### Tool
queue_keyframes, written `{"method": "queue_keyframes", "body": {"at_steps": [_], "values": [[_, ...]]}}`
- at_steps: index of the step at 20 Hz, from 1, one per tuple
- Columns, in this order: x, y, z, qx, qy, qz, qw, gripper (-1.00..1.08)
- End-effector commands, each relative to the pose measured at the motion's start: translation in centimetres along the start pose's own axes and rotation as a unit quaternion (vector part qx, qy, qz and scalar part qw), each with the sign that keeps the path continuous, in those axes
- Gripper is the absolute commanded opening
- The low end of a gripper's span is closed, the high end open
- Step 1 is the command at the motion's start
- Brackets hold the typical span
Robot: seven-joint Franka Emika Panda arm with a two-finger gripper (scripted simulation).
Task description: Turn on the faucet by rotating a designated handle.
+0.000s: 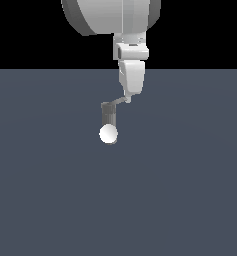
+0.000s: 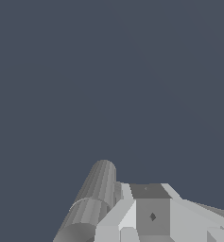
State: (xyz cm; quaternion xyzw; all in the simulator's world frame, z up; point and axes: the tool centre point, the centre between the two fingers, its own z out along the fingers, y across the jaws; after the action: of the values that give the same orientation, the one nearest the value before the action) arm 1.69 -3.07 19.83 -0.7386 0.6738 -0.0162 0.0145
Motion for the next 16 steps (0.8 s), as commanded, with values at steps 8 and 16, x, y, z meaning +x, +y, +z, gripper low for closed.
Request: {"method": "queue_keyframes", "body": {"at_steps": [8,16], "values": [[-1.9,3.8,1.5,-0.021,-0.002,0.001,0.9998,-1.00],[-4.6,3.4,0.8,-0.013,-0.002,0.003,0.9999,-1.00]]}}
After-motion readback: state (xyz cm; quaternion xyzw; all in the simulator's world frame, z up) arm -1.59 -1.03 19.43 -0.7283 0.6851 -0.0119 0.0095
